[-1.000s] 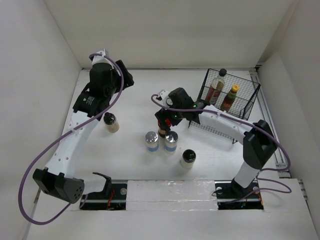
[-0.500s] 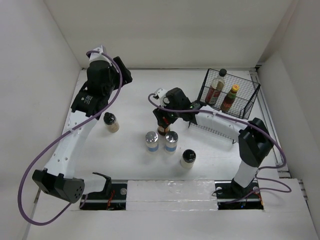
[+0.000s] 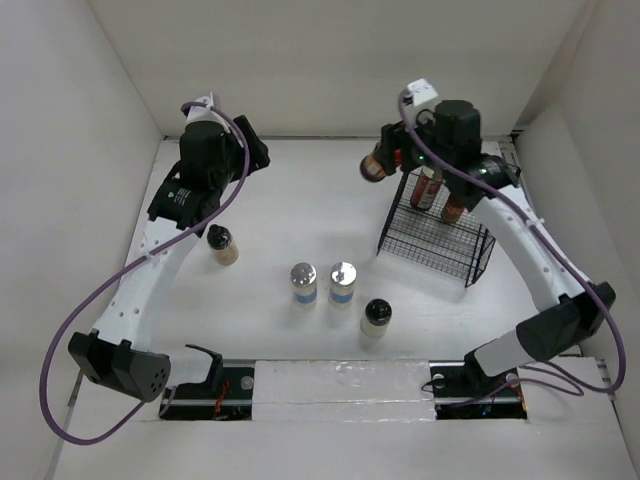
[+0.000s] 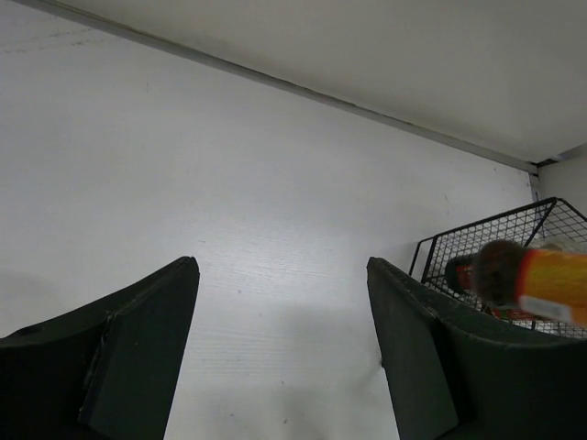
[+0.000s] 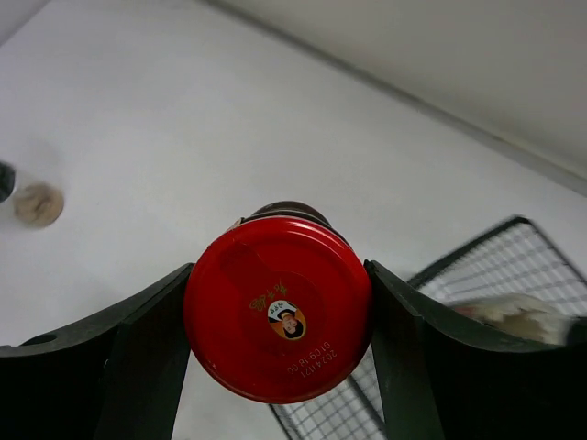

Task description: Organize the condiment bottles

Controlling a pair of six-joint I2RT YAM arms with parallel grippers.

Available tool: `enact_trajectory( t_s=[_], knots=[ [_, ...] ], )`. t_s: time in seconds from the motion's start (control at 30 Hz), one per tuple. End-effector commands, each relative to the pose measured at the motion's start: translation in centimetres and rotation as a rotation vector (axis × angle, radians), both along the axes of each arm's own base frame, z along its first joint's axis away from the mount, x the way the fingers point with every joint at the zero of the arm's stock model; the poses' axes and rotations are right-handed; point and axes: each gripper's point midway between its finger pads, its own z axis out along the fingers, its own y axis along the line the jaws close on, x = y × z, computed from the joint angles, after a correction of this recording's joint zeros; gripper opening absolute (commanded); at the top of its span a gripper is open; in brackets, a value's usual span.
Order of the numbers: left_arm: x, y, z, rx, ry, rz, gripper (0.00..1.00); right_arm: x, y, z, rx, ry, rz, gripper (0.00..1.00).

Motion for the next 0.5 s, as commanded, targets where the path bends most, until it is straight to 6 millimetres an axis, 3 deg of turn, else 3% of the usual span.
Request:
enact_trajectory(
  t_s=[0.0, 0.27, 0.47],
  knots=[
    [0.1, -0.2, -0.4, -0.013, -0.006, -0.005, 0.7, -0.6, -3.0, 7.4, 0.085, -0.157, -0.05, 0.4],
    [0.6, -1.1, -1.0, -0.022, 0.014, -0.03, 0.68, 0.7, -9.1, 7.3, 0.07, -0.147, -0.188, 0.36],
    [0.7, -1.3, -1.8, -0.019, 0.033, -0.038, 0.68, 1.0, -11.2, 5.5, 0.058, -0.106, -0.226, 0.36]
  ],
)
